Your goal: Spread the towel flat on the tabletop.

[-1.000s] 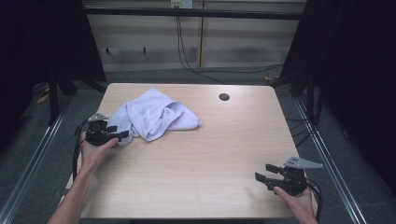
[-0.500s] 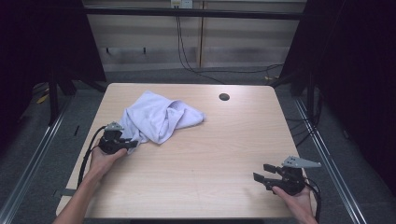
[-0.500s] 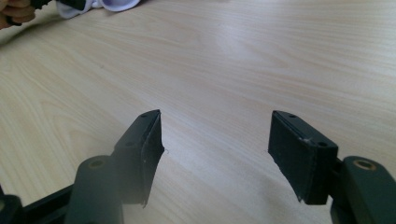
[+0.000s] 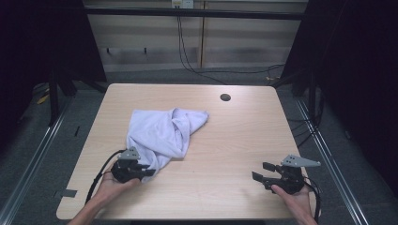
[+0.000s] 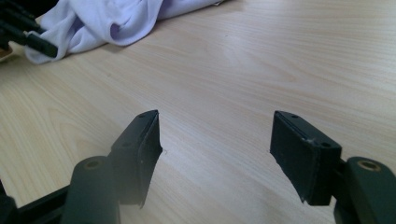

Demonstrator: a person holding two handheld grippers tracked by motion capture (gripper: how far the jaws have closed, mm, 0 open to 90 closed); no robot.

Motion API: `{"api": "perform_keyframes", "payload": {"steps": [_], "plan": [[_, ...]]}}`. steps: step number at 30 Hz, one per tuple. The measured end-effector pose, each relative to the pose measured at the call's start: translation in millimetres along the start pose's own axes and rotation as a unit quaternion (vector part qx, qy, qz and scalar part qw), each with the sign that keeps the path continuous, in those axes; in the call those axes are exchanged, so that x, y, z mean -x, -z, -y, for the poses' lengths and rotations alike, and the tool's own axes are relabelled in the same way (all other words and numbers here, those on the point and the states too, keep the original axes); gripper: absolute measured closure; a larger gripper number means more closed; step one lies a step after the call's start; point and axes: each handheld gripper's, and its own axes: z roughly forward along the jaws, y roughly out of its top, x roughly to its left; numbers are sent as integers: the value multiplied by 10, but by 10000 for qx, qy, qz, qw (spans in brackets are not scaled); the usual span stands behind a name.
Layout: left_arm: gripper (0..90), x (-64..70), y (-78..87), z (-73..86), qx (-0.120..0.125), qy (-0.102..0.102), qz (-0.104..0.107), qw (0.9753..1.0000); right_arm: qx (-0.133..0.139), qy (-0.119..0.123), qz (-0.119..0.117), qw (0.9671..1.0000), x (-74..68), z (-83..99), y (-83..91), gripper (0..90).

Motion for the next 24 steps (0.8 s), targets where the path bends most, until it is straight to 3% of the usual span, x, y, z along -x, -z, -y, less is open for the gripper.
{"api": "perform_keyframes", "payload": {"steps": [1,2,3,4,6,8,10,11,12,13,14,15,16,17,18,21,22,23,24], "plan": [[781,165,-29,-10,-129,-109,220,9996,-3,38,-18,10000,-15,-9,-17,329],[781,165,-29,-10,-129,-109,220,9996,-37,38,-48,10000,-24,-11,-31,330],[782,337,-42,-14,-258,-154,381,9988,-71,64,-66,9999,-34,-12,-47,332],[781,337,-42,-14,-258,-154,381,9988,-100,81,-84,9999,-49,-14,-60,335],[771,526,-33,21,-350,-173,678,9969,-142,114,-132,9997,-73,-20,-86,345],[756,564,-24,31,-349,-139,770,9963,-149,106,-164,9997,-88,-29,-103,349],[667,602,23,28,-246,-176,867,9958,-142,143,-237,9995,-117,-56,-140,358],[667,599,55,15,-116,-117,922,9956,-136,148,-272,9994,-137,-76,-163,374],[625,579,94,-6,-12,-126,913,9957,-119,177,-306,9993,-159,-99,-189,387],[586,527,187,-55,335,49,875,9956,-98,252,-406,9988,-221,-162,-258,405],[571,527,187,-55,335,49,875,9956,-96,311,-482,9983,-253,-199,-303,413],[571,498,235,-86,484,88,863,9951,-96,311,-482,9983,-253,-199,-303,413],[545,442,333,-147,745,162,811,9938,-122,386,-632,9972,-320,-287,-416,438],[543,442,333,-147,745,162,811,9938,-122,386,-632,9972,-320,-287,-416,438],[539,387,413,-214,922,187,646,9935,-175,544,-734,9957,-386,-395,-558,453],[540,293,433,-297,1033,231,465,9933,-183,637,-857,9941,-442,-519,-714,480],[541,222,419,-344,1045,231,340,9937,-216,717,-988,9923,-488,-648,-903,502],[541,132,382,-391,1043,284,254,9938,-274,758,-972,9920,-515,-705,-1014,500],[541,-84,266,-464,1044,498,136,9932,-434,851,-927,9911,-549,-758,-1136,499]]}}
